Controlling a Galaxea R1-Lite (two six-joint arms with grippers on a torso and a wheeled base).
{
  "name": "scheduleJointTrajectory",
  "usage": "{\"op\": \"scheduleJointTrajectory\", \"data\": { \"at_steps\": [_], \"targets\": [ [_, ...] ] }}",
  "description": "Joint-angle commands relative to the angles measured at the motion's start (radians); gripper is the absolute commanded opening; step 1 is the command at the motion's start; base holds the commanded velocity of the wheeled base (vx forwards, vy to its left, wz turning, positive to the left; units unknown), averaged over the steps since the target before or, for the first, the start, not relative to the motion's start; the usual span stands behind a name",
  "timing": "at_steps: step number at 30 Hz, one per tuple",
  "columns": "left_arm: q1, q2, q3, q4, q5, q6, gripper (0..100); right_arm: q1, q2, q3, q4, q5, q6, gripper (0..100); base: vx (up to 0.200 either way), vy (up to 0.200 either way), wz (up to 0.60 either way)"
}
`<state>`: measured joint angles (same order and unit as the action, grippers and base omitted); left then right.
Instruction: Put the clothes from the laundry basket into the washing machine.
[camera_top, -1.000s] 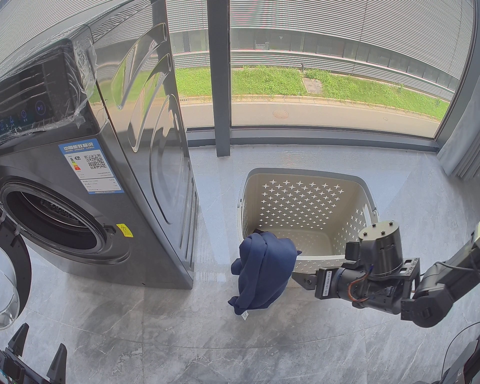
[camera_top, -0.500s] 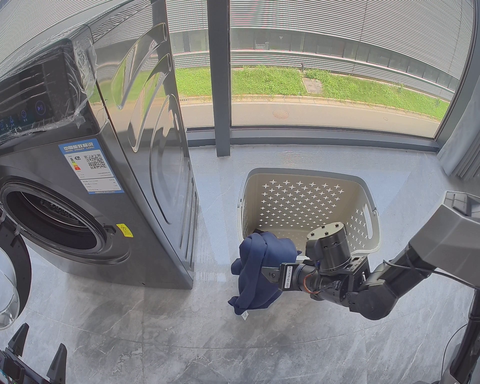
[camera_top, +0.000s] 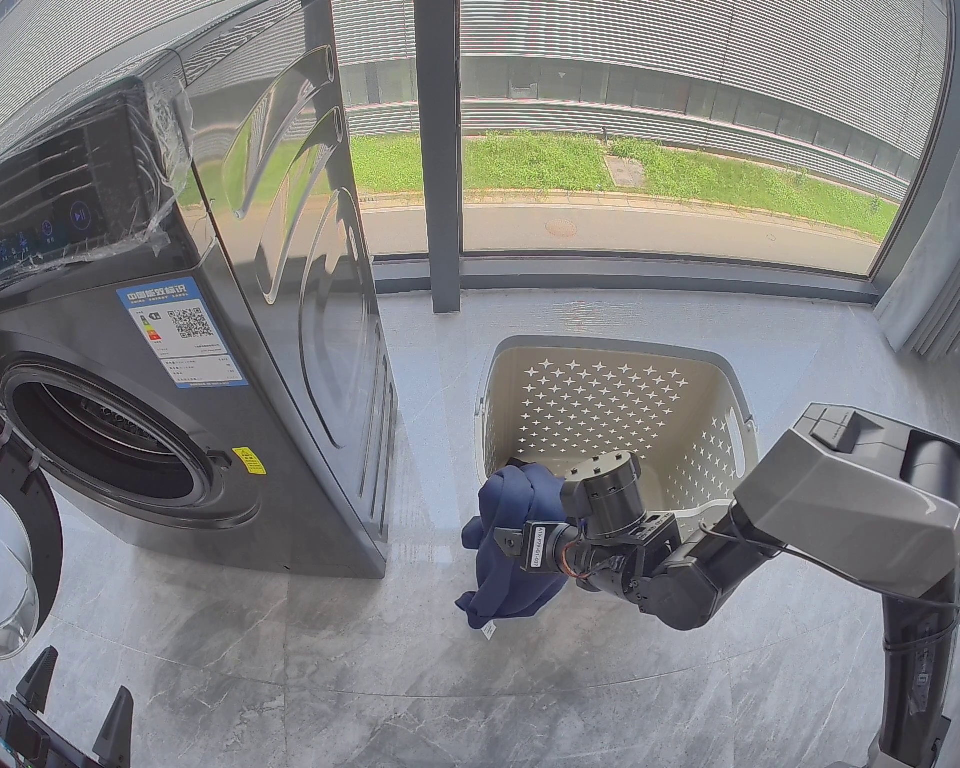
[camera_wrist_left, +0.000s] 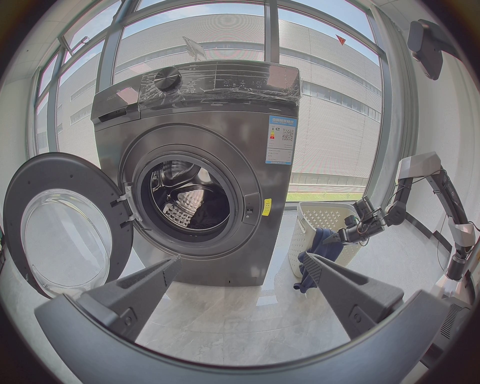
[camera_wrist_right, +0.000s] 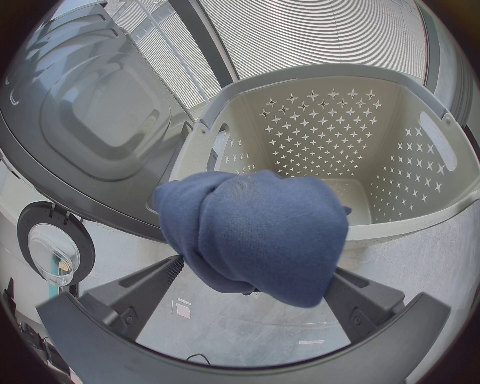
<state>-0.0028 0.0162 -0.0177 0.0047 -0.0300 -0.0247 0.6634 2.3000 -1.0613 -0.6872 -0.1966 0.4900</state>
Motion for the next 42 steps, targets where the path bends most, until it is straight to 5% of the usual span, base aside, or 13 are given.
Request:
{"op": "scheduleJointTrajectory", "data": {
  "at_steps": [1,12,13,22,27,37,42],
  "targets": [
    [0.0,-0.01,0.016,0.0,0.002,0.0,100,-0.005,0.085,-0.074,-0.005,-0.001,0.004,100,0.0,0.0,0.0],
    [0.0,-0.01,0.016,0.0,0.004,0.0,100,-0.013,0.13,-0.146,-0.052,-0.038,-0.004,100,0.0,0.0,0.0],
    [0.0,-0.01,0.016,0.0,0.004,-0.001,100,-0.013,0.128,-0.143,-0.054,-0.038,-0.001,0,0.0,0.0,0.0],
    [0.0,-0.01,0.016,0.0,0.004,-0.001,100,0.005,0.038,-0.062,-0.054,-0.038,0.005,0,0.0,0.0,0.0],
    [0.0,-0.01,0.016,0.0,0.004,-0.001,100,0.021,-0.132,0.095,-0.054,-0.04,-0.005,0,0.0,0.0,0.0],
    [0.0,-0.01,0.016,0.0,0.004,-0.001,100,0.025,-0.551,0.374,-0.08,-0.023,-0.111,0,0.0,0.0,0.0],
    [0.0,-0.01,0.016,0.0,0.004,0.0,100,0.053,-0.803,0.469,-0.1,0.051,-0.171,0,0.0,0.0,0.0]
  ]
}}
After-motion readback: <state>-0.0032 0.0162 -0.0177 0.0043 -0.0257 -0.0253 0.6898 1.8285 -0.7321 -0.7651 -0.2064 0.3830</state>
